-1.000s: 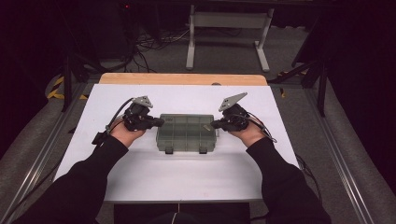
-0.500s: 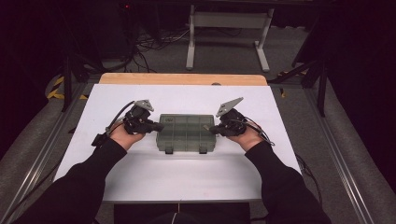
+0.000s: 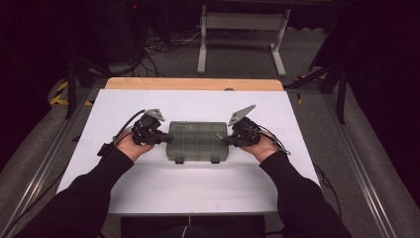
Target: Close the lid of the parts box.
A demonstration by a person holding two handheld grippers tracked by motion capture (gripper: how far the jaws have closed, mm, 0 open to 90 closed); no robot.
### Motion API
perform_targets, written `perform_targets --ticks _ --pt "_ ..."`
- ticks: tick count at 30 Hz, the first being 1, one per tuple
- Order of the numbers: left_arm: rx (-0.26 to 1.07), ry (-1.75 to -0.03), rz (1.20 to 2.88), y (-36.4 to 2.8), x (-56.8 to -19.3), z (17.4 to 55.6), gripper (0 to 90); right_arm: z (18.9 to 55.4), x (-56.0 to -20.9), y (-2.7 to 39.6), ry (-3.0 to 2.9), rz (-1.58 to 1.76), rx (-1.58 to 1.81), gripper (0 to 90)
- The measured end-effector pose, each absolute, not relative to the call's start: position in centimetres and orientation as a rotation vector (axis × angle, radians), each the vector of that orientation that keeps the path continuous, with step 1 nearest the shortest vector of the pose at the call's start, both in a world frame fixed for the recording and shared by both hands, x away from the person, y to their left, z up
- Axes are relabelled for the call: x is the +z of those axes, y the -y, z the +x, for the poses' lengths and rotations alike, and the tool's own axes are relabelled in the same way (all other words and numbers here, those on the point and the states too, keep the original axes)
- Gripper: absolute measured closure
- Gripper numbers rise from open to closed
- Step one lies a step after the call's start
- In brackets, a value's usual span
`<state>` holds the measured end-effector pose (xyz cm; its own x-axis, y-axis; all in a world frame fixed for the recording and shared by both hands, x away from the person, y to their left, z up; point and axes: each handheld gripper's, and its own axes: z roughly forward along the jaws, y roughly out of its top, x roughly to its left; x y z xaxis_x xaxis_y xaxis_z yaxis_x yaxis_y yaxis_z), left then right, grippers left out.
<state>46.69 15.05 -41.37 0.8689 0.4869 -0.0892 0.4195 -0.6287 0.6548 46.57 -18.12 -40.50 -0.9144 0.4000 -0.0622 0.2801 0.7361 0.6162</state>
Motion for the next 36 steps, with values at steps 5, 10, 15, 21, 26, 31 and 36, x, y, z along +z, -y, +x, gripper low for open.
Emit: perform_targets --ticks 5,10,15,21,26,31,36 --pt "0.129 -0.642 2.351 -14.78 -41.53 46.55 87.8 46.53 -40.54 18.08 -2.749 0.539 0.925 88.4" --pt "0.124 -0.644 2.363 -14.70 -41.65 46.63 87.9 46.48 -40.52 18.02 -2.749 0.534 0.925 88.2" --pt "0.127 -0.648 2.363 -14.71 -41.69 46.60 88.3 46.40 -40.55 17.96 -2.750 0.526 0.921 87.9" --pt "0.128 -0.653 2.364 -14.76 -41.71 46.62 89.6 46.32 -40.56 17.92 -2.747 0.524 0.917 87.9" --pt "0.130 -0.654 2.364 -14.74 -41.75 46.57 89.8 46.31 -40.62 17.96 -2.749 0.527 0.922 88.0" --pt "0.177 -0.634 2.392 -14.51 -42.07 46.31 89.9 46.24 -40.99 17.81 -2.761 0.515 0.893 87.6" --pt "0.180 -0.631 2.399 -14.56 -42.04 46.31 89.9 46.19 -41.06 17.85 -2.757 0.504 0.904 87.7"
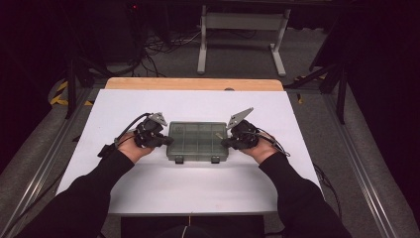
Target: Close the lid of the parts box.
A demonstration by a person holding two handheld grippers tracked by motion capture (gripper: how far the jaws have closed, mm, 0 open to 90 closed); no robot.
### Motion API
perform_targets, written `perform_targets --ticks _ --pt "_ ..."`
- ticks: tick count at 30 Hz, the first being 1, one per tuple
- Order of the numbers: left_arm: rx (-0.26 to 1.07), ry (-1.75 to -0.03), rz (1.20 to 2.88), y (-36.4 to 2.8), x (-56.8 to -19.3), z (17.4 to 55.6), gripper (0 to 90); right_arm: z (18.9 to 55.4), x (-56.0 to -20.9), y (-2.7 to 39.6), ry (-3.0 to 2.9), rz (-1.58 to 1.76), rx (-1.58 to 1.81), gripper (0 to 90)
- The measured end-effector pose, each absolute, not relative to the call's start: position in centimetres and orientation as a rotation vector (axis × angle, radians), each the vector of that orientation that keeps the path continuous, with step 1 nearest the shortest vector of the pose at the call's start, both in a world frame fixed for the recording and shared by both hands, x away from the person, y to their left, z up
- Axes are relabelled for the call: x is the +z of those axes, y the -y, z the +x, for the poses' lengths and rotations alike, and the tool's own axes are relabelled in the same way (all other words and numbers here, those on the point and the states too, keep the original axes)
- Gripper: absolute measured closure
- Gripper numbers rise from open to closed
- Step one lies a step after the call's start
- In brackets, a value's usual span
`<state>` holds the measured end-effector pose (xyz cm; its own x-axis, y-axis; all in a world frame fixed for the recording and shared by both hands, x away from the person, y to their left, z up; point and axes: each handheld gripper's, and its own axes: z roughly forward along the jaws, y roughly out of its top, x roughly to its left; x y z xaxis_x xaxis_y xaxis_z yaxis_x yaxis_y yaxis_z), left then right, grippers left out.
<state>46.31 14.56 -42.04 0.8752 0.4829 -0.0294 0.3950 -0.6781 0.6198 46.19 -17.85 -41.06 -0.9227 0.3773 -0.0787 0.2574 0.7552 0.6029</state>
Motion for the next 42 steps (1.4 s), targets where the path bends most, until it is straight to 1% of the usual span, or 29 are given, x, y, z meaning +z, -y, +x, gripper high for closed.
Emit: perform_targets --ticks 6,7,8,9,12,14,15,16,18,19,20,22,24,25,26,29,31,34,42 --pt "0.187 -0.641 2.392 -14.5 -42.0 46.2 89.8 46.1 -41.0 17.8 -2.752 0.505 0.896 87.6" --pt "0.188 -0.639 2.395 -14.4 -42.0 46.2 89.8 46.1 -41.0 17.8 -2.750 0.508 0.897 86.9" --pt "0.188 -0.637 2.395 -14.4 -42.0 46.1 89.4 46.1 -41.0 17.7 -2.745 0.498 0.895 83.8" --pt "0.190 -0.627 2.400 -14.4 -41.9 46.1 86.3 46.0 -40.9 17.7 -2.736 0.494 0.895 81.8" --pt "0.211 -0.613 2.386 -14.3 -41.8 46.0 74.1 46.0 -40.7 17.8 -2.715 0.509 0.945 76.5" --pt "0.238 -0.590 2.362 -14.3 -41.7 45.8 65.6 45.9 -40.4 17.8 -2.694 0.513 0.969 71.3" --pt "0.254 -0.570 2.351 -14.4 -41.6 45.7 55.0 45.7 -40.1 17.9 -2.670 0.511 1.003 63.0" --pt "0.292 -0.534 2.330 -14.5 -41.3 45.5 49.3 45.6 -39.9 18.0 -2.663 0.518 1.023 58.7" --pt "0.319 -0.539 2.295 -14.7 -41.1 45.2 33.7 45.3 -39.6 18.0 -2.645 0.531 1.060 47.8" --pt "0.319 -0.539 2.295 -14.7 -41.1 45.2 28.4 45.3 -39.6 18.0 -2.645 0.531 1.060 47.8" --pt "0.306 -0.540 2.270 -14.9 -40.9 45.1 28.4 45.2 -39.4 18.1 -2.626 0.538 1.068 42.4" --pt "0.309 -0.574 2.248 -15.3 -40.6 44.9 14.7 44.9 -39.0 18.3 -2.588 0.554 1.101 29.2" --pt "0.334 -0.578 2.238 -15.6 -40.4 44.6 6.5 44.7 -38.6 18.7 -2.555 0.567 1.144 19.5" --pt "0.340 -0.578 2.224 -15.9 -40.3 44.4 6.5 44.7 -38.6 18.7 -2.555 0.567 1.144 19.5" --pt "0.336 -0.576 2.209 -16.2 -40.1 44.3 4.6 44.6 -38.5 18.9 -2.542 0.569 1.156 17.3" --pt "0.336 -0.560 2.143 -17.3 -39.8 43.4 3.2 44.1 -38.0 19.5 -2.484 0.574 1.190 10.6" --pt "0.341 -0.555 2.128 -17.5 -39.7 43.2 2.8 43.9 -38.0 19.6 -2.472 0.570 1.201 9.3" --pt "0.352 -0.544 2.090 -18.2 -39.7 42.6 1.9 43.4 -38.1 20.2 -2.438 0.574 1.226 4.7" --pt "0.378 -0.544 2.001 -19.8 -40.2 41.2 0.1 42.2 -38.3 21.4 -2.382 0.562 1.291 0.7"
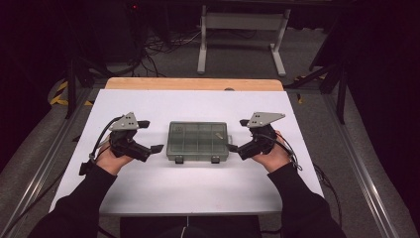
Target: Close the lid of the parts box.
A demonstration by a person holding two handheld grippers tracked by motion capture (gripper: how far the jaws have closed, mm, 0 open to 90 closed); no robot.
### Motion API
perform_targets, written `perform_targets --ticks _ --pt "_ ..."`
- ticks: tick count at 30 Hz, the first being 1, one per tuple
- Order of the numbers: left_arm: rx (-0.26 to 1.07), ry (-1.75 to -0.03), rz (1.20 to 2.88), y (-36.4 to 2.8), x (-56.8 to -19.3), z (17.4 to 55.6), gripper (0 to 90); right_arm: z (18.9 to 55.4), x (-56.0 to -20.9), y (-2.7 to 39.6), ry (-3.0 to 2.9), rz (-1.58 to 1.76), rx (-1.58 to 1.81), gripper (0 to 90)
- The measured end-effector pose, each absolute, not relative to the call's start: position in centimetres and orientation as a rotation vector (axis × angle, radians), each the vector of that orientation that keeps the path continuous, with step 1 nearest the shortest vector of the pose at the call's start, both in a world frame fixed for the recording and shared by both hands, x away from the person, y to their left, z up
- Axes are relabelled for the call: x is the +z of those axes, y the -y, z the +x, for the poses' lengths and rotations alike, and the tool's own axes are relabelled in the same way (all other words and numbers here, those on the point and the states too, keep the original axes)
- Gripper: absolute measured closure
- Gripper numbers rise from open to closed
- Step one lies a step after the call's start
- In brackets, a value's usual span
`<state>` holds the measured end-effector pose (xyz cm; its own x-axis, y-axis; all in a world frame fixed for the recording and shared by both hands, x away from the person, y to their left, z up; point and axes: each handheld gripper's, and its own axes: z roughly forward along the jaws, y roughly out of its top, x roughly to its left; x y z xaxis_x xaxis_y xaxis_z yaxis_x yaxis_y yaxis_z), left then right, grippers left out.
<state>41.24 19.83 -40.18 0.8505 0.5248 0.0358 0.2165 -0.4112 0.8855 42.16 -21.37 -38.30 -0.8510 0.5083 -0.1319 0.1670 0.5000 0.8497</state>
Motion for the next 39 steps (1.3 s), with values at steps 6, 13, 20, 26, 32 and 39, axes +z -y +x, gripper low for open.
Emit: perform_targets --ticks 6,13,20,26,32,39 --pt "0.395 -0.534 1.917 -21.1 -41.0 40.2 0.1 41.4 -38.5 22.0 -2.331 0.552 1.341 0.0" --pt "0.438 -0.536 1.867 -22.0 -42.4 38.8 0.1 40.8 -39.7 22.6 -2.317 0.554 1.375 0.0" --pt "0.420 -0.543 1.800 -23.0 -43.8 38.2 0.5 40.0 -41.0 23.2 -2.285 0.552 1.416 0.0" --pt "0.409 -0.545 1.743 -23.7 -45.5 37.8 0.4 39.2 -41.9 23.7 -2.213 0.523 1.464 0.6" --pt "0.393 -0.567 1.717 -24.4 -46.9 38.1 0.1 38.9 -43.2 24.3 -2.174 0.550 1.483 0.6" --pt "0.427 -0.601 1.674 -25.6 -47.9 37.3 0.1 38.6 -44.2 25.1 -2.144 0.577 1.473 0.7"
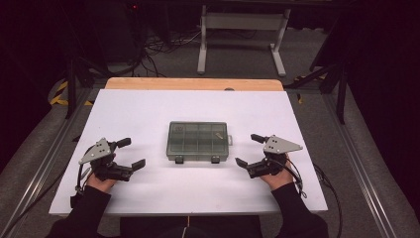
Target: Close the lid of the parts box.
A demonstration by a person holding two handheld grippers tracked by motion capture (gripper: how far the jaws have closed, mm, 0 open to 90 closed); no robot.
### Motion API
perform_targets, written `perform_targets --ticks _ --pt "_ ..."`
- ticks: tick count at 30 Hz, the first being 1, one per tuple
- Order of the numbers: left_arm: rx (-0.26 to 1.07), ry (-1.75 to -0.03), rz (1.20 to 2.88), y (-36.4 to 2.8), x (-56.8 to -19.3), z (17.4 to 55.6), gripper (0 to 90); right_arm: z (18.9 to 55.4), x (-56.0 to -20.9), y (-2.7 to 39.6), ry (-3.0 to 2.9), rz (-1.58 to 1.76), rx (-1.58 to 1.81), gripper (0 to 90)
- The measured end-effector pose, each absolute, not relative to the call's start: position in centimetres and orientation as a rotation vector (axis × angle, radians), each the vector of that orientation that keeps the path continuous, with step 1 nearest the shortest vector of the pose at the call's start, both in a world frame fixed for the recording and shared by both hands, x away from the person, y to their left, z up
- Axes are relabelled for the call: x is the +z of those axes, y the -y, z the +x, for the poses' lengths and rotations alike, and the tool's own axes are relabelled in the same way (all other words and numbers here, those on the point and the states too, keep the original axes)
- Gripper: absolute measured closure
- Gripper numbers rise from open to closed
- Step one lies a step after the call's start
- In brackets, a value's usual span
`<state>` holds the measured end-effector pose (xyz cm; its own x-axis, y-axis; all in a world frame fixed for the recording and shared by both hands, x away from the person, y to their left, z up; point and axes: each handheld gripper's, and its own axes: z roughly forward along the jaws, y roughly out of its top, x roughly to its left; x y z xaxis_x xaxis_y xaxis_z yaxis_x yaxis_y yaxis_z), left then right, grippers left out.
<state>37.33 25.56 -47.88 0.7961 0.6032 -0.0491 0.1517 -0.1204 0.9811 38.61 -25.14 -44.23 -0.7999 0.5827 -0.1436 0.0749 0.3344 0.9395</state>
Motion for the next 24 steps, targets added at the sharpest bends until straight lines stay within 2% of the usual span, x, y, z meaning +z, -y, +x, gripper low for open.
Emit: perform_targets --ticks 8,16,24 --pt "0.444 -0.643 1.662 -25.9 -48.6 37.5 0.1 38.2 -45.9 25.7 -2.146 0.620 1.468 0.7" --pt "0.478 -0.608 1.699 -25.1 -48.5 37.2 0.2 38.3 -46.4 25.6 -2.150 0.617 1.473 0.1" --pt "0.431 -0.643 1.689 -25.1 -48.5 37.1 0.2 38.5 -46.4 25.8 -2.145 0.631 1.486 0.0"
